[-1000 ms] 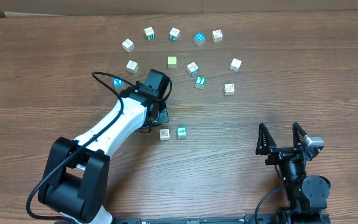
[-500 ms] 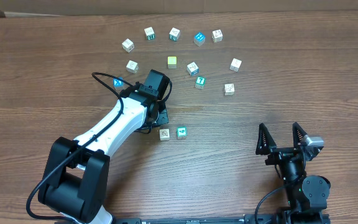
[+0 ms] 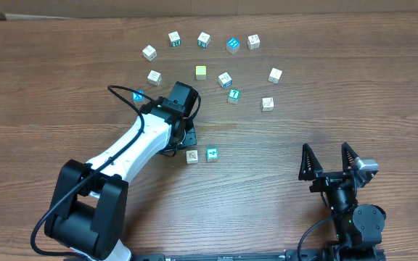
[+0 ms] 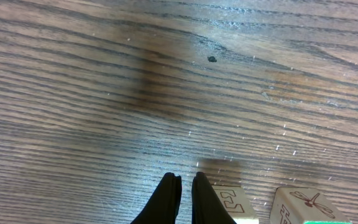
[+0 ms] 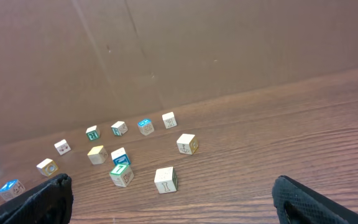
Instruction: Form a horizontal line
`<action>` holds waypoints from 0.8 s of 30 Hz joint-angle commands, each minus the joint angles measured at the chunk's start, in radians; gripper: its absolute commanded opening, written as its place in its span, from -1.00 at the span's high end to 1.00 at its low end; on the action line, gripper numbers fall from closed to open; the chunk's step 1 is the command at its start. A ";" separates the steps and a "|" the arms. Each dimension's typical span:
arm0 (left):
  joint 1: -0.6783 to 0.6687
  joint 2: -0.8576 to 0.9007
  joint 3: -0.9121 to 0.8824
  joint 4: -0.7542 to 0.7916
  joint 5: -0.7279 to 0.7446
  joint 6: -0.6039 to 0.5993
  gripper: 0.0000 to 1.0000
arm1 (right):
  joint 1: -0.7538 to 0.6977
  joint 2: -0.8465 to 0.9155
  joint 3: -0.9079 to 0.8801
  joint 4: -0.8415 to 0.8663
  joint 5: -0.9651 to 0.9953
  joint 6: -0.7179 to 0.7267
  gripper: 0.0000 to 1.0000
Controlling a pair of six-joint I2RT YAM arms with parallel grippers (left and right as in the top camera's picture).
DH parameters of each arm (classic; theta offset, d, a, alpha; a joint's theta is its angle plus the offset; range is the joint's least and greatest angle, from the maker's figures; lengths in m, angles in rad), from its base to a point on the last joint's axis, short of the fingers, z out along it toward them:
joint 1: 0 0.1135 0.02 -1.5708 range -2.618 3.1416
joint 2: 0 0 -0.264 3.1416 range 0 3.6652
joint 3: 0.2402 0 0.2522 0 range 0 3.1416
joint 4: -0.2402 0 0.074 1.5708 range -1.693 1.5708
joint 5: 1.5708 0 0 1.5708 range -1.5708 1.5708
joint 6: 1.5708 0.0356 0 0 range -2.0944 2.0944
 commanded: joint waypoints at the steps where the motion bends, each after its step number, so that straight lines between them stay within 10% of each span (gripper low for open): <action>1: 0.001 -0.002 0.002 0.000 0.028 0.001 0.88 | -0.003 -0.010 -0.010 0.005 -0.001 -0.001 -1.00; 24: -0.008 -0.002 0.002 -0.007 0.083 0.002 0.89 | -0.003 -0.010 -0.010 0.005 -0.001 -0.001 -1.00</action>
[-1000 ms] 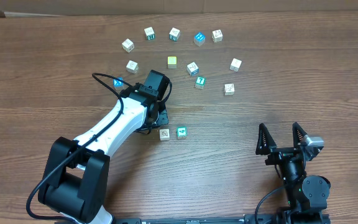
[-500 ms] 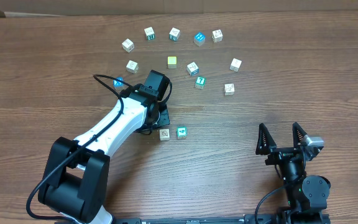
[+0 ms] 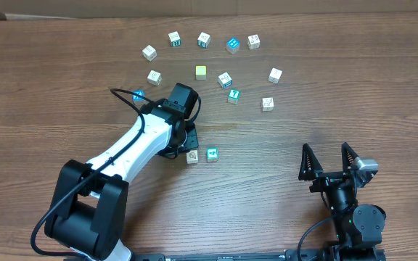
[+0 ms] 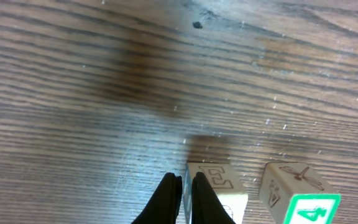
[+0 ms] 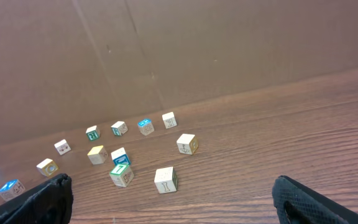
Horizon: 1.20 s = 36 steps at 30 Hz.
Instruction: Form a horizontal line
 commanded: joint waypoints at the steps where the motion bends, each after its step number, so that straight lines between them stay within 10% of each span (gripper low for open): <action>1: -0.007 -0.002 0.002 0.031 0.004 0.002 0.89 | -0.003 -0.010 -0.010 0.005 -0.001 0.000 -1.00; 36: -0.062 0.029 -0.012 0.090 -0.079 0.001 0.91 | -0.003 -0.010 -0.010 0.005 -0.001 0.000 -1.00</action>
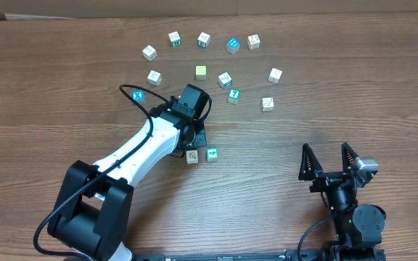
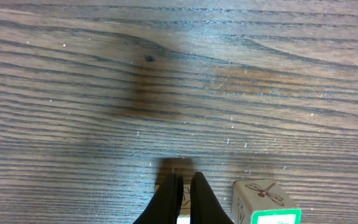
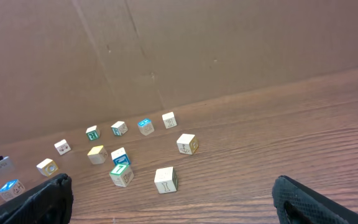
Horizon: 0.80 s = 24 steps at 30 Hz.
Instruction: Form a horizontal line
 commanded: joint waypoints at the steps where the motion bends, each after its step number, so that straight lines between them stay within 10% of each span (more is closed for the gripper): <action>1: -0.005 0.032 -0.011 0.005 -0.020 0.001 0.91 | -0.003 -0.010 -0.010 0.005 -0.001 -0.001 -1.00; 24: -0.005 0.037 -0.011 -0.021 0.047 0.002 0.91 | -0.003 -0.010 -0.010 0.005 -0.001 -0.001 -1.00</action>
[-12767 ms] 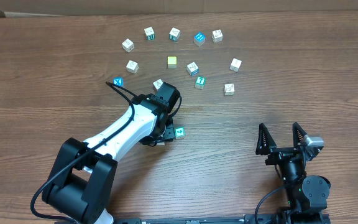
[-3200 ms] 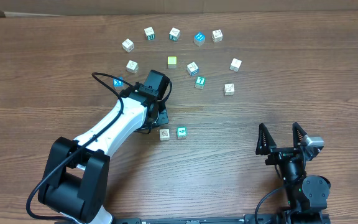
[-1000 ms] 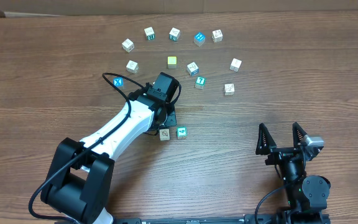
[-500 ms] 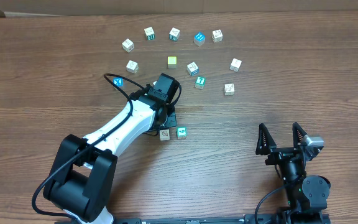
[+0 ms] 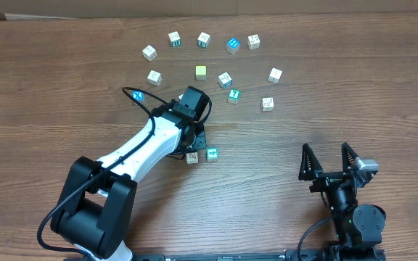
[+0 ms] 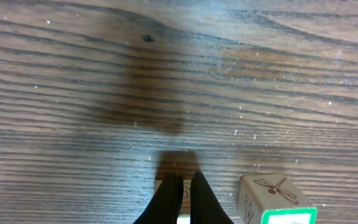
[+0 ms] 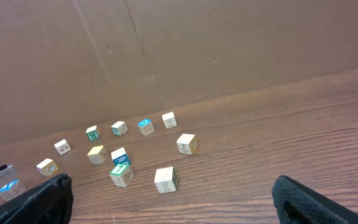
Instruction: Form a horizontal line
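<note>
Two blocks lie side by side mid-table: a tan block (image 5: 192, 156) and a green-faced block (image 5: 212, 153) to its right. My left gripper (image 5: 193, 143) is shut, its tips down at the tan block's far edge. In the left wrist view the shut left gripper (image 6: 183, 178) covers most of the tan block (image 6: 165, 183), and the green-faced block with a dragonfly drawing (image 6: 277, 198) sits a small gap to the right. My right gripper (image 5: 329, 161) stands open with nothing in it at the near right.
Several lettered blocks (image 5: 225, 80) lie scattered in a loose arc across the far middle of the table, including a yellow-green one (image 5: 201, 72) and a blue one (image 5: 138, 95) by the left arm's cable. The right wrist view shows them far off (image 7: 165, 179) before a cardboard wall (image 7: 185, 50).
Hardly anything: my left gripper stays shut over the tan block, with the wrist view shifted slightly. Both middle blocks and the right arm are where they were.
My shut left gripper stood just left of the tan block, then pressed against its left side. It then sat over the block's far edge, where it stays. The two middle blocks kept nearly the same places. The right arm never moved.
</note>
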`<action>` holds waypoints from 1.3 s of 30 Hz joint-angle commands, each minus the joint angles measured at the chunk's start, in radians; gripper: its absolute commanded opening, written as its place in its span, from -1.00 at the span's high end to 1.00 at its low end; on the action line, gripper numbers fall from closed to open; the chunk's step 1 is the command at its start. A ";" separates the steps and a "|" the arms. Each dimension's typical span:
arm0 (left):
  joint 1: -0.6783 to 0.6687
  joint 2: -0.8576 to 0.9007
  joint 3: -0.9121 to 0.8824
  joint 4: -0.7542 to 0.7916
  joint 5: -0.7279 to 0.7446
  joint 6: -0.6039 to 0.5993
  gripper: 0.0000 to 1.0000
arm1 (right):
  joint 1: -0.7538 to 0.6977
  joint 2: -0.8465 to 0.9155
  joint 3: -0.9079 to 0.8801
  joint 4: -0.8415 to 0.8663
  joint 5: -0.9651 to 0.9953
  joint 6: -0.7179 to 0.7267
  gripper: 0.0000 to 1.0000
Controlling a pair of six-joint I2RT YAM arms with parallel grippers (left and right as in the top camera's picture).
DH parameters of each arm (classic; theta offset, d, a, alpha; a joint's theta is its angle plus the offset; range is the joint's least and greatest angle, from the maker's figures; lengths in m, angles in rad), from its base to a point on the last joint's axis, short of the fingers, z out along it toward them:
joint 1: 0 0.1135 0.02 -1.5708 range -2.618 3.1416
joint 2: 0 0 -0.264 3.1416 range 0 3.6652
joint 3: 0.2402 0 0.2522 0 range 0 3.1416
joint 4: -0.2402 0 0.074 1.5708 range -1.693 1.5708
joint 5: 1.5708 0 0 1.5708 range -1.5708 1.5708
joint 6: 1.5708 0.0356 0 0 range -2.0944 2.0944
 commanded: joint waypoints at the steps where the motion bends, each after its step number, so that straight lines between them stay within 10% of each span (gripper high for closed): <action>1: -0.005 0.013 -0.006 -0.013 0.019 0.002 0.91 | -0.003 -0.010 -0.010 0.005 -0.002 -0.001 -1.00; 39: 0.032 0.013 0.034 -0.171 -0.003 0.001 0.88 | -0.003 -0.010 -0.010 0.005 -0.001 -0.001 -1.00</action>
